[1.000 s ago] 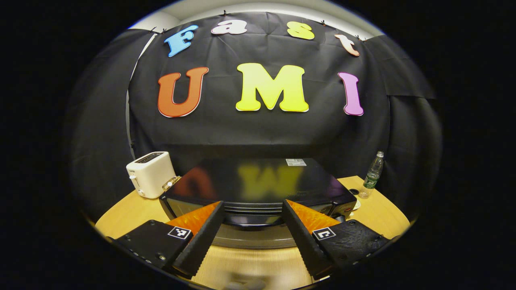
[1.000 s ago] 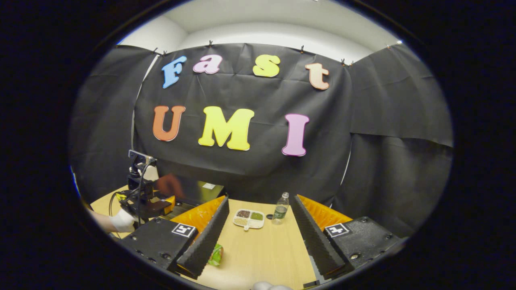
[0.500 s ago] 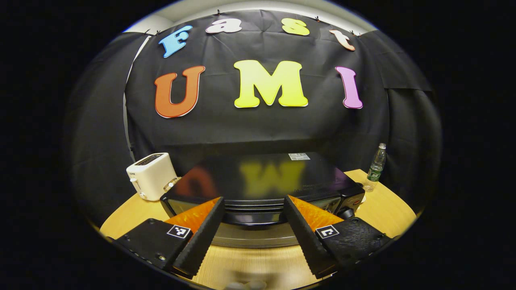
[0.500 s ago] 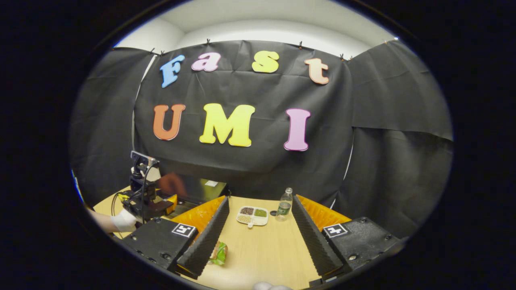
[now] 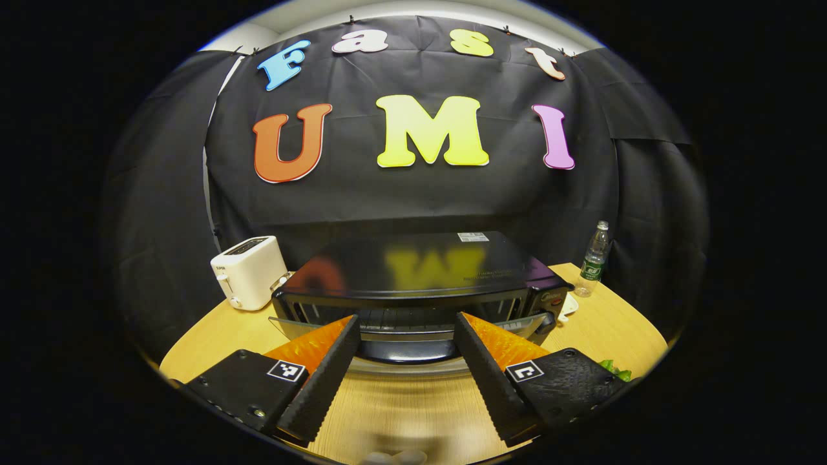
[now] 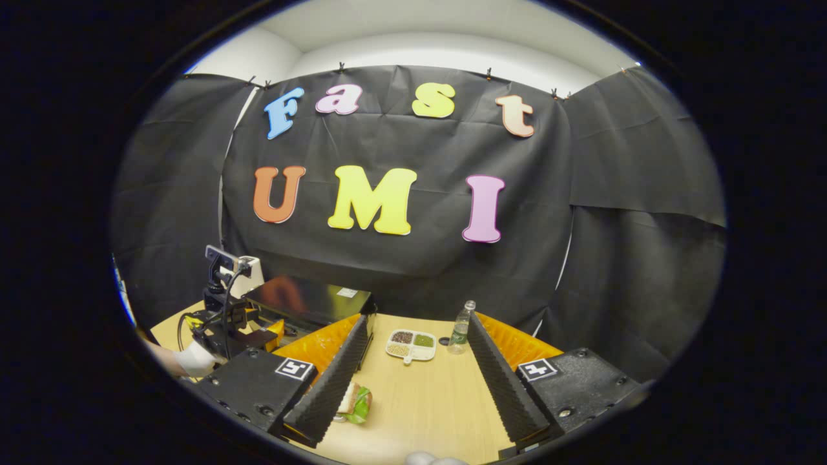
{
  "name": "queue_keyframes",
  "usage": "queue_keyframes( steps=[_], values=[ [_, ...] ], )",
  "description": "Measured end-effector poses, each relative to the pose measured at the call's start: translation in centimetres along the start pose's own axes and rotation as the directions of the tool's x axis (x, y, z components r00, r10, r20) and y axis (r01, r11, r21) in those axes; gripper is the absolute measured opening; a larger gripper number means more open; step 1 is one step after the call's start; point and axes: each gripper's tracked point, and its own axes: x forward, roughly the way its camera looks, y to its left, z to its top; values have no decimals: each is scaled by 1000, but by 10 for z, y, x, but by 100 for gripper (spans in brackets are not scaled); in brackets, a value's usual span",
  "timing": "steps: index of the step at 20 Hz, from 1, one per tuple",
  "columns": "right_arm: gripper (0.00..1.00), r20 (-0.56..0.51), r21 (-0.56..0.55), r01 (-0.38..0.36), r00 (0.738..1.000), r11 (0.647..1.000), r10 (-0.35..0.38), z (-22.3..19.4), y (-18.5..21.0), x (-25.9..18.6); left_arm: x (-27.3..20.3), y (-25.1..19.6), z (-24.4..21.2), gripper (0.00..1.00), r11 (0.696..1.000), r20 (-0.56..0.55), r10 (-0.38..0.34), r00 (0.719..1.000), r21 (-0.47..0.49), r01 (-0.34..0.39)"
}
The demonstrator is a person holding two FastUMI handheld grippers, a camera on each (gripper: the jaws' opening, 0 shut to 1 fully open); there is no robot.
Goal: Open the electric oven with the left hand, put the food in, and close the electric oven.
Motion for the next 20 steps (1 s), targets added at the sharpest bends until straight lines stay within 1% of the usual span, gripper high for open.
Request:
queue_keyframes(
  steps=[3,4,8,10,12,13,20],
  values=[
    [100,0,-14,-10,1000,1000,10,-1,5,-7,-17,-1,-16,97,1000,-18,-4,1000,1,4],
    [98,2,-19,-12,1000,1000,12,1,7,-9,-20,0,-23,97,1000,-29,-5,1000,-2,5],
    [100,-1,-29,-15,1000,999,15,-4,10,-18,-38,-1,-47,98,1000,-63,-16,998,-3,16],
    [98,-8,-29,-15,1000,999,14,-8,10,-24,-46,-2,-61,97,1000,-84,-16,996,-6,16],
    [98,-17,-29,-13,1000,999,13,-13,11,-28,-51,-3,-74,97,1000,-109,-18,994,-7,18],
    [100,-19,-29,-14,1000,999,13,-15,11,-29,-52,-3,-81,97,1000,-123,-21,992,-10,20],
    [100,-51,-21,-9,999,1000,8,-32,9,-35,-65,-6,-118,97,999,-176,-34,984,-7,34]
  ],
)
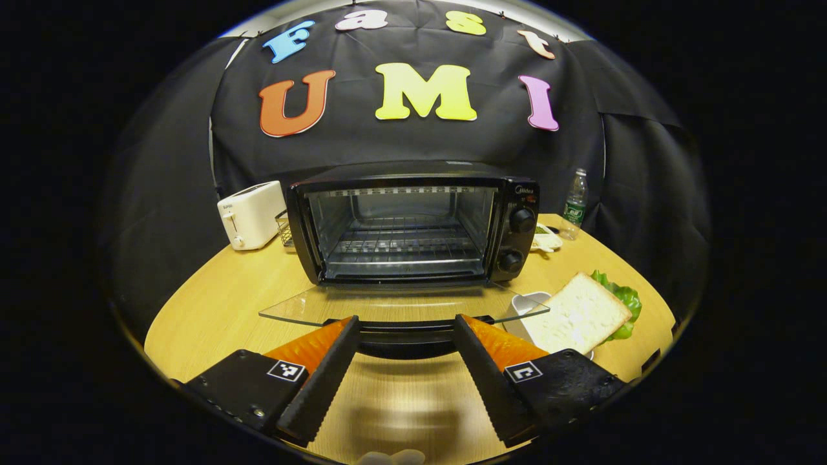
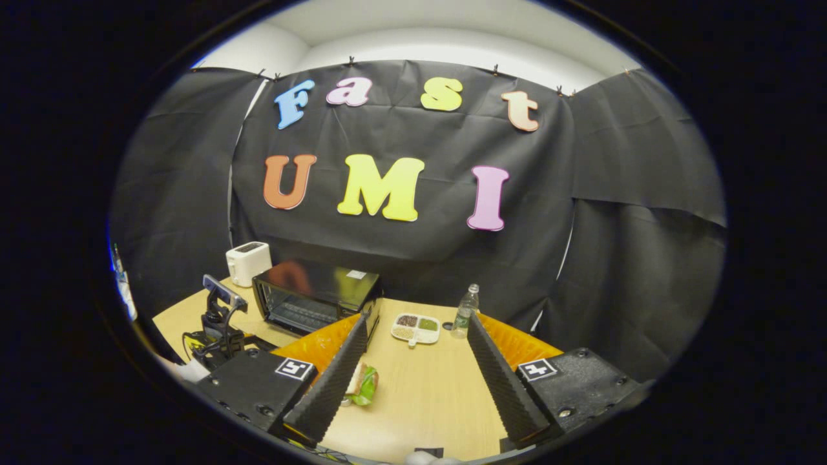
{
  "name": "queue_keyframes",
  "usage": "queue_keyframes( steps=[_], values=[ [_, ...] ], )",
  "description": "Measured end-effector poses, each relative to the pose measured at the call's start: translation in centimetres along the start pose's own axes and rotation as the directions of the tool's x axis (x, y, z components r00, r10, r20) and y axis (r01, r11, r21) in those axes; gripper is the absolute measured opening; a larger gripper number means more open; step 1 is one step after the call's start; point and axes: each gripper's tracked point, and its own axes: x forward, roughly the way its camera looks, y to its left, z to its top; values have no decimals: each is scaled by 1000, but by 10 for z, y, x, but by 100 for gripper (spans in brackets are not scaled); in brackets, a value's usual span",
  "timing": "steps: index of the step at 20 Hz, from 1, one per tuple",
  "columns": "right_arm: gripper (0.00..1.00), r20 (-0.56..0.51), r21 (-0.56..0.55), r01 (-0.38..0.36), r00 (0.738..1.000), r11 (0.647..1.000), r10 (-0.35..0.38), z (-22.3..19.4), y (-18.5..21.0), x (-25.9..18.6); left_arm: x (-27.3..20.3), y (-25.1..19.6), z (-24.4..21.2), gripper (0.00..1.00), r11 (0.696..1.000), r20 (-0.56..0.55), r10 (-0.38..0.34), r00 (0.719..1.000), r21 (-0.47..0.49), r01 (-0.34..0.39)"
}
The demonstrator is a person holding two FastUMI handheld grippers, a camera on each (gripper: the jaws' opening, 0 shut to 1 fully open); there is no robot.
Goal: Open the electric oven with the left hand, put the food in, and close the electric oven.
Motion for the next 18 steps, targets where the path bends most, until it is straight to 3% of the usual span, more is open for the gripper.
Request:
queue_keyframes(
  steps=[8,13,18],
  values=[
    [100,-37,-1,-4,999,1000,4,-18,-5,3,16,-2,-64,95,998,-156,-6,988,-59,-3],
    [99,-52,2,-10,999,1000,10,-25,-7,9,16,-5,-68,96,1000,-141,-4,990,-29,-1],
    [99,-40,13,-17,999,1000,18,-20,-10,14,9,4,-41,95,999,-71,18,997,-25,-20]
  ],
)
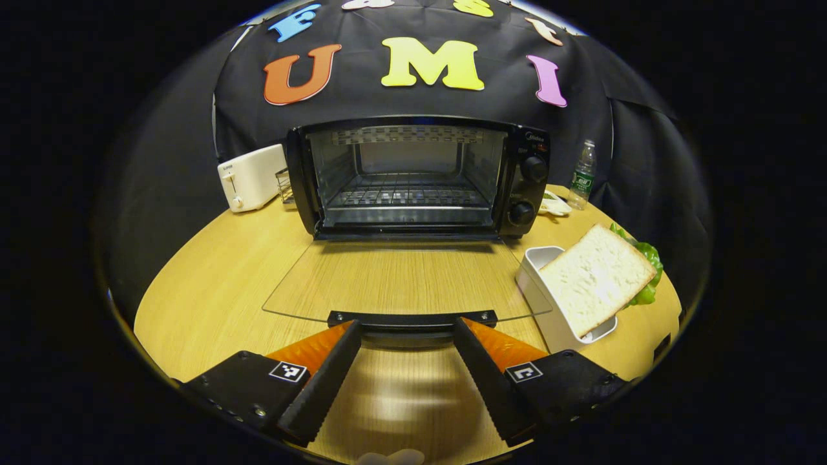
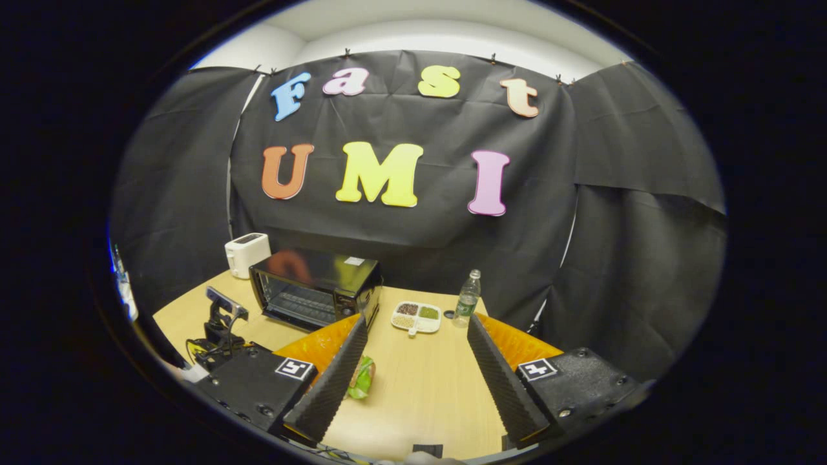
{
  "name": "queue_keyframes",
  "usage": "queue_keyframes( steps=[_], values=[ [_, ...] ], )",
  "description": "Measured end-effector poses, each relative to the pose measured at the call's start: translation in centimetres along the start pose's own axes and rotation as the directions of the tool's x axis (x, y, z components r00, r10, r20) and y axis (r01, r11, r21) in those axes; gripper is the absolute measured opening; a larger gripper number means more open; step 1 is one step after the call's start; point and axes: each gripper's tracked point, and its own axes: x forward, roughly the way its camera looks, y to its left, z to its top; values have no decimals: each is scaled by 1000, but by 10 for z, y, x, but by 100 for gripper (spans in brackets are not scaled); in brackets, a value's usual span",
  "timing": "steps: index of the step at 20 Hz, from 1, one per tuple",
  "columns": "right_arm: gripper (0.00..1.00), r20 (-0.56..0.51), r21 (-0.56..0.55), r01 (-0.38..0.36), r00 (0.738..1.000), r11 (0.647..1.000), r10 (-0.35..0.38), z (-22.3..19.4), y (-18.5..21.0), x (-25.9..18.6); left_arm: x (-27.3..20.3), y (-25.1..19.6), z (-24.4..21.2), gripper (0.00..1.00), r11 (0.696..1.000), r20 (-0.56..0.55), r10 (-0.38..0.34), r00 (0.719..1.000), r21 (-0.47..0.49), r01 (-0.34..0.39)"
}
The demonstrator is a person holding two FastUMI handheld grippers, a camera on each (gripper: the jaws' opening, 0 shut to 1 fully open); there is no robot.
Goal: Open the electric oven with the left hand, put the food in, and close the electric oven.
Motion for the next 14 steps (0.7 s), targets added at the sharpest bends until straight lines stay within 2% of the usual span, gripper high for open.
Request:
queue_keyframes(
  steps=[4,8,11,14],
  values=[
    [100,-1,-3,-19,1000,1000,19,-3,3,12,-26,8,45,95,1000,88,12,996,10,-13],
    [100,-80,12,-79,994,997,80,-38,17,31,-72,13,100,95,999,188,25,982,-25,-21],
    [100,-169,73,-138,974,988,149,-82,34,48,-116,19,143,95,999,284,45,958,-30,-38],
    [100,-257,151,-171,944,974,206,-126,49,69,-152,20,172,95,998,357,58,932,-32,-50]
  ],
)
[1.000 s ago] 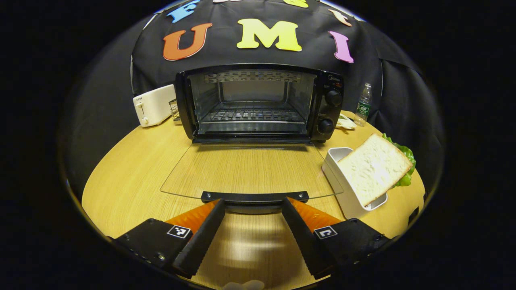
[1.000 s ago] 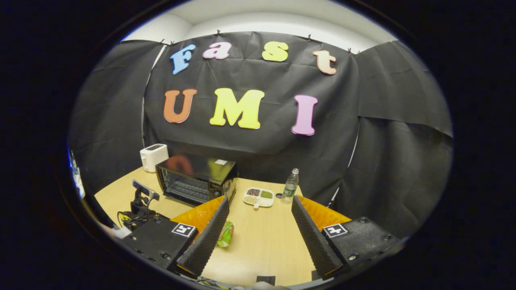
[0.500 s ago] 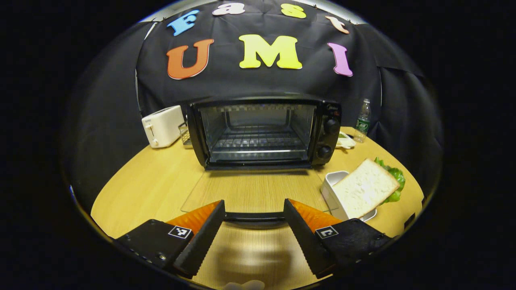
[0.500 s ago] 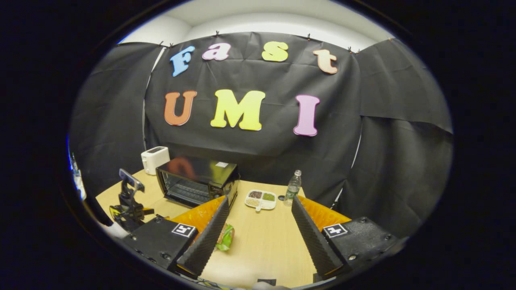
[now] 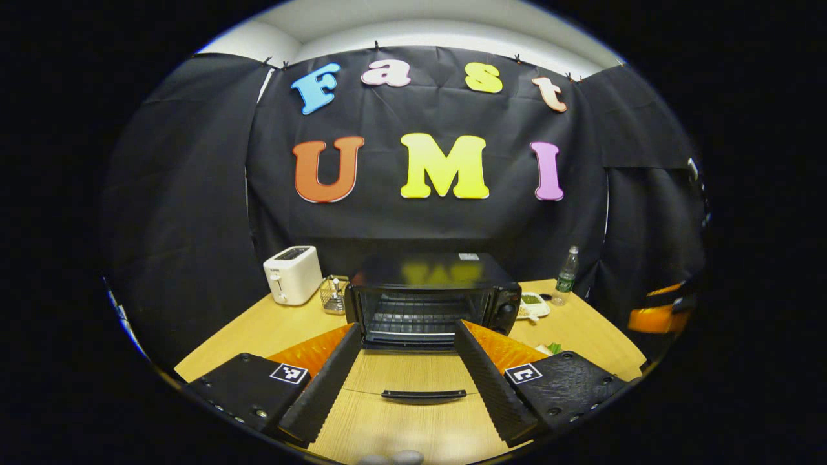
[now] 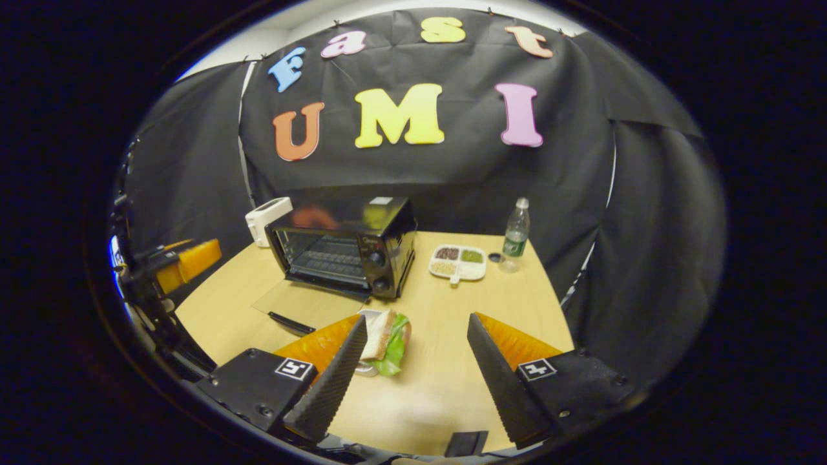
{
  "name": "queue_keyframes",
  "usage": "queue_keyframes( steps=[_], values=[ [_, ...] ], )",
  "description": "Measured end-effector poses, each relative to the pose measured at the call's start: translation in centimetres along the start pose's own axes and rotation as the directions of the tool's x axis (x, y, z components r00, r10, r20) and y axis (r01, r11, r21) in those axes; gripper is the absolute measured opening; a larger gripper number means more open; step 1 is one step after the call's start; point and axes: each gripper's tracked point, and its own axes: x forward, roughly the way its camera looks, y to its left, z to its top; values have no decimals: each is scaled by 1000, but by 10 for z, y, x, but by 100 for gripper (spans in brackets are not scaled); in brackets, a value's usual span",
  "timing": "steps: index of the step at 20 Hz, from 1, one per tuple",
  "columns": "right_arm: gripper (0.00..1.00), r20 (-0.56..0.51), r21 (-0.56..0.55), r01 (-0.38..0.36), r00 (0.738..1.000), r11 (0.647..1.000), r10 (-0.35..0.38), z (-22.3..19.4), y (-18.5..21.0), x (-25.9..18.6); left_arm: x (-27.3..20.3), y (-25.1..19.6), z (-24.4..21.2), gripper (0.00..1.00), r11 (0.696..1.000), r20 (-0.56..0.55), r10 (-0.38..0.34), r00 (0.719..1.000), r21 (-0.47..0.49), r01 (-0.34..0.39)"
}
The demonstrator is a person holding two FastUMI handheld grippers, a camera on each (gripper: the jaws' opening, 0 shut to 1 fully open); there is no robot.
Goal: Open the electric oven with the left hand, put the food in, and close the electric oven.
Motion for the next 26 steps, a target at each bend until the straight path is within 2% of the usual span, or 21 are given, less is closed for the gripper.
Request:
queue_keyframes(
  steps=[5,6,7,8,9,10,11,12,14,17,18,19,20,21,22,23,24,25,26],
  values=[
    [94,-151,73,-75,985,994,86,-49,11,48,-37,-1,40,95,1000,75,13,997,16,-14],
    [98,-169,93,-95,980,991,110,-55,14,58,-43,1,43,95,1000,80,18,997,20,-19],
    [98,-196,115,-110,972,987,131,-61,17,65,-49,2,44,87,999,84,23,996,21,-25],
    [97,-217,143,-141,961,980,170,-63,23,73,-52,4,46,87,999,85,31,996,18,-33],
    [97,-231,162,-162,953,973,197,-64,28,78,-56,6,46,95,999,84,38,996,10,-39],
    [92,-257,173,-182,940,968,223,-64,31,86,-59,6,47,95,999,82,42,996,3,-43],
    [91,-278,186,-199,928,962,246,-67,32,89,-61,7,48,95,999,81,51,995,1,-51],
    [89,-294,188,-199,923,962,249,-67,31,94,-63,9,48,87,998,82,58,995,5,-58],
    [88,-322,183,-188,916,965,239,-68,22,109,-63,10,50,87,997,82,74,994,11,-75],
    [88,-371,298,-243,862,923,346,-72,39,122,-60,8,55,87,996,83,86,993,7,-87],
    [86,-390,332,-253,841,909,376,-75,44,125,-60,6,55,95,996,81,91,993,5,-91],
    [90,-401,354,-253,829,900,390,-75,44,129,-58,5,55,87,996,81,92,992,2,-93],
    [75,-416,364,-241,822,900,389,-79,42,132,-57,4,54,95,995,75,96,993,-2,-96],
    [70,-414,389,-238,818,890,399,-79,43,134,-56,3,53,95,995,69,95,993,-7,-95],
    [60,-404,419,-244,813,874,420,-76,46,137,-56,3,52,95,995,66,99,993,-10,-98],
    [61,-400,439,-250,806,863,437,-76,47,134,-56,2,52,87,995,63,101,993,-11,-101],
    [48,-397,448,-256,801,857,447,-76,49,133,-56,2,50,87,994,62,106,993,-9,-105],
    [43,-396,453,-261,798,853,455,-75,50,132,-56,3,50,95,994,62,107,992,-6,-106],
    [38,-392,459,-258,800,850,455,-74,50,130,-56,4,49,95,994,57,106,993,-5,-106]
  ],
)
